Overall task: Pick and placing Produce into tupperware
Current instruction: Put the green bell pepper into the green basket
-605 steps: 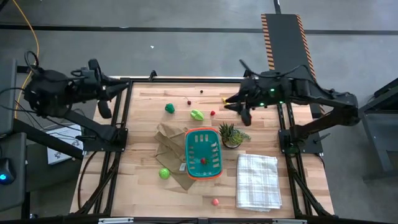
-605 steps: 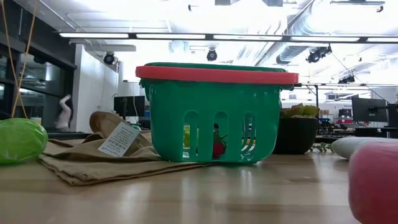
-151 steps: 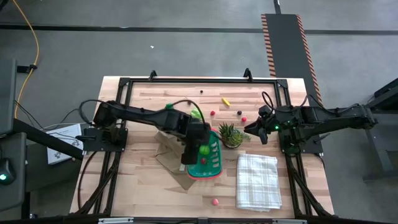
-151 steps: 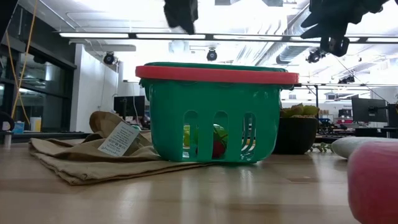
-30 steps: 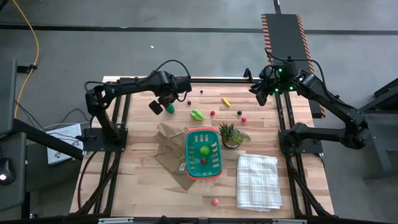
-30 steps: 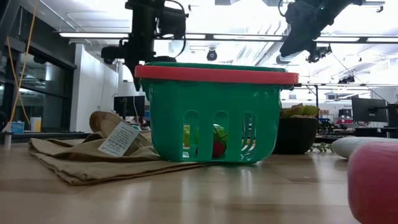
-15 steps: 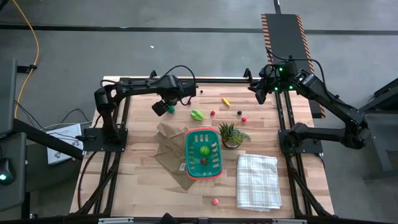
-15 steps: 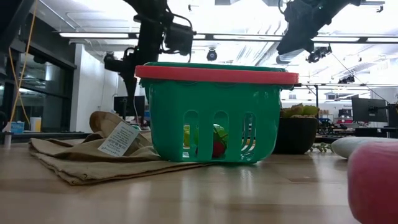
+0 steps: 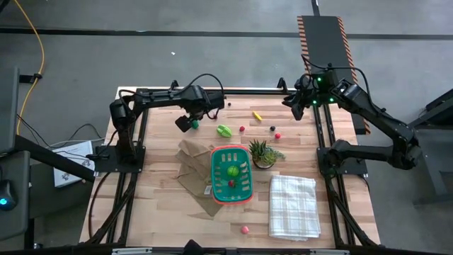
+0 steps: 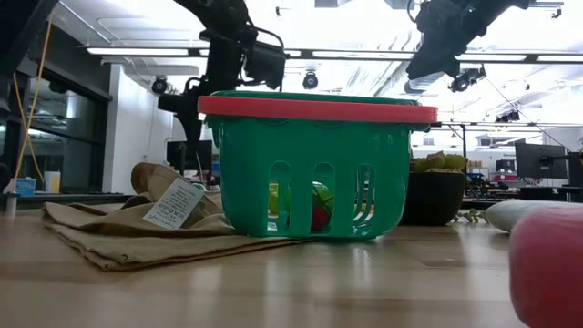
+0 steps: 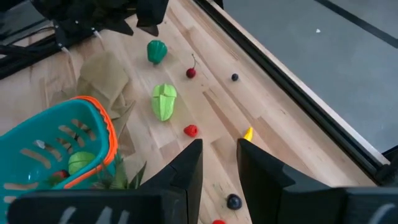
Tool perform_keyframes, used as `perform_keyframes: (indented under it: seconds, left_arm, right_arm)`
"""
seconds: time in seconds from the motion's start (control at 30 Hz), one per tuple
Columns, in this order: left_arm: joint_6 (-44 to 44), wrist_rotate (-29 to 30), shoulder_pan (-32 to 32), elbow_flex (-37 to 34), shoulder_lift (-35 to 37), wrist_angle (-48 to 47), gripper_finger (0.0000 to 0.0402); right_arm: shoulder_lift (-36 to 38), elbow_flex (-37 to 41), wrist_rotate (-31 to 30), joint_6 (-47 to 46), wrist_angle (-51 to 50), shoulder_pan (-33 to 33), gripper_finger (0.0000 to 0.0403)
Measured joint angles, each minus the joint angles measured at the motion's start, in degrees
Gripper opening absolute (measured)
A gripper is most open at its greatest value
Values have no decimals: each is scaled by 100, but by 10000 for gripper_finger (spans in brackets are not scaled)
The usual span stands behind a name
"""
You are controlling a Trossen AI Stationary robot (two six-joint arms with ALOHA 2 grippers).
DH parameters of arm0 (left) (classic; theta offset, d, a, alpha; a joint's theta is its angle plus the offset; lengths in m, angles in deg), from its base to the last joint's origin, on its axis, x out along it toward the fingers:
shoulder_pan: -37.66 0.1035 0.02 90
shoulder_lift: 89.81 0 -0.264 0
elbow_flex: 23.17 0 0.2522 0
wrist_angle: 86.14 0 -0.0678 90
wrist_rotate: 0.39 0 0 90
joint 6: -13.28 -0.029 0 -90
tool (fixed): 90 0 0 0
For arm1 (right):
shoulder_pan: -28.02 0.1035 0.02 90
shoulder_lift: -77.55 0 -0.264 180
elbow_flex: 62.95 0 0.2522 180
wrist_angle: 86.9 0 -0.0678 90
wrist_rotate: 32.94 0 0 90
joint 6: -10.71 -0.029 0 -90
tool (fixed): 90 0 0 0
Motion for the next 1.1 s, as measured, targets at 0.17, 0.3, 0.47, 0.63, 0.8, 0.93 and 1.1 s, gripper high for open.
perform_keyframes:
  seconds: [0.17, 0.3, 0.47, 0.63, 0.8, 0.93, 1.1]
  left_arm:
    - [-166, -82, 150, 0, 2, -16, 295]
    - [-142, -283, 193, -151, 4, 161, 294]
    - [-117, -531, 172, -505, 4, 372, 294]
    - [-121, -835, 173, -819, 2, 466, 294]
    - [-129, -617, 173, -848, 4, 707, 294]
    - [-133, -479, 211, -848, 4, 826, 294]
    - [-142, -263, 261, -893, 4, 829, 294]
  right_arm:
    - [0, 0, 0, 37, -43, 2, 90]
    - [0, 0, 0, 41, 4, 1, 90]
    - [0, 0, 0, 41, 15, 0, 90]
    - [0, 0, 0, 39, 17, 0, 90]
    - [0, 0, -1, 39, 18, 0, 90]
    - [-39, 0, 0, 34, 16, 0, 90]
    - [-72, 2, 0, -4, -19, 0, 90]
